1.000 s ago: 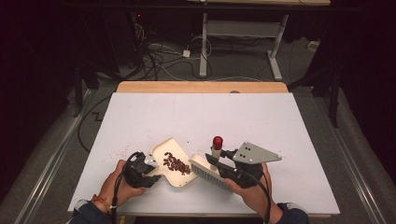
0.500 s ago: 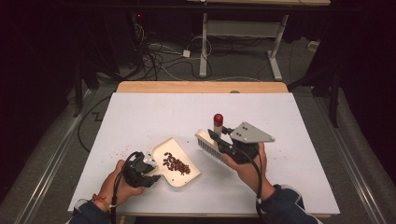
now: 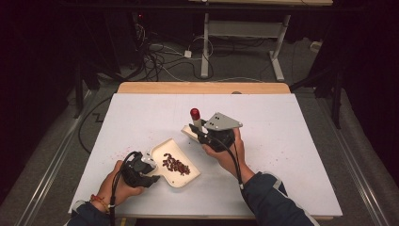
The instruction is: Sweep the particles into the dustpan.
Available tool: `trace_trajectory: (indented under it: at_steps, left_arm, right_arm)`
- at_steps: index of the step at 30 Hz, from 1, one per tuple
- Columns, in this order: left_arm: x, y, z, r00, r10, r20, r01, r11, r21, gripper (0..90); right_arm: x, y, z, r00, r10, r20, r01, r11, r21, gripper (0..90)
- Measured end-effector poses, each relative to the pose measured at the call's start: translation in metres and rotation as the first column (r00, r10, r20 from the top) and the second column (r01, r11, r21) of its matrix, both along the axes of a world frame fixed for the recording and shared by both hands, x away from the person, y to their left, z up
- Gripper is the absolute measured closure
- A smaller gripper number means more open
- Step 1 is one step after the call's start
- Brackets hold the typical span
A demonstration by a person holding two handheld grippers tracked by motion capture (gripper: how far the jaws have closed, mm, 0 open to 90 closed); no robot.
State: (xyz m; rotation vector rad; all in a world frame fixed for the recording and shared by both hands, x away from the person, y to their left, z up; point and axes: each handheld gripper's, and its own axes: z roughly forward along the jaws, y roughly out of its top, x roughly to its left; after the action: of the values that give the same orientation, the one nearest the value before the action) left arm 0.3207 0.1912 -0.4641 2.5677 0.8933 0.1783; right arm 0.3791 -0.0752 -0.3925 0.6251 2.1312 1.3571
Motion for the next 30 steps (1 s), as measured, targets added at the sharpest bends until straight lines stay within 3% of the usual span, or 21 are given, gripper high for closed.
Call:
trace_trajectory:
  at_steps: [6, 10, 13, 14, 15, 21, 25, 30]
  left_arm:
    - [0.002, 0.001, 0.000, 1.0000, 0.005, -0.004, -0.005, 1.0000, -0.003, 63.7]
    - [0.003, 0.003, 0.001, 0.9997, 0.026, 0.002, -0.026, 0.9996, -0.009, 63.7]
    - [0.004, 0.003, 0.000, 0.9996, 0.029, 0.001, -0.029, 0.9995, -0.007, 63.7]
    - [0.004, 0.002, -0.001, 0.9995, 0.032, 0.001, -0.032, 0.9995, -0.006, 63.7]
    - [0.004, 0.002, -0.001, 0.9996, 0.029, 0.001, -0.029, 0.9996, 0.000, 63.7]
    - [0.004, 0.000, -0.002, 0.9993, 0.038, 0.004, -0.038, 0.9993, 0.000, 63.7]
    - [0.004, 0.001, -0.003, 0.9992, 0.040, 0.006, -0.040, 0.9992, -0.009, 63.6]
    - [0.004, 0.002, -0.003, 0.9989, 0.045, 0.013, -0.045, 0.9989, -0.018, 63.5]
  right_arm:
    - [-0.011, -0.001, 0.000, 0.9982, 0.057, -0.021, -0.056, 0.998, 0.017, 69.8]
    - [-0.026, -0.003, 0.002, 0.9938, 0.102, -0.043, -0.101, 0.994, 0.032, 70.0]
    - [-0.040, -0.009, 0.007, 0.9864, 0.153, -0.059, -0.148, 0.985, 0.085, 70.2]
    - [-0.040, -0.009, 0.007, 0.9864, 0.153, -0.059, -0.148, 0.985, 0.085, 70.2]
    - [-0.048, -0.012, 0.012, 0.9900, 0.139, -0.020, -0.137, 0.986, 0.090, 70.1]
    - [-0.053, -0.026, 0.021, 0.9930, 0.118, -0.005, -0.117, 0.986, 0.120, 70.1]
    - [-0.045, -0.040, 0.020, 0.9970, 0.074, -0.022, -0.071, 0.989, 0.127, 70.1]
    - [-0.040, -0.039, 0.012, 0.9983, 0.053, -0.025, -0.050, 0.994, 0.100, 70.1]
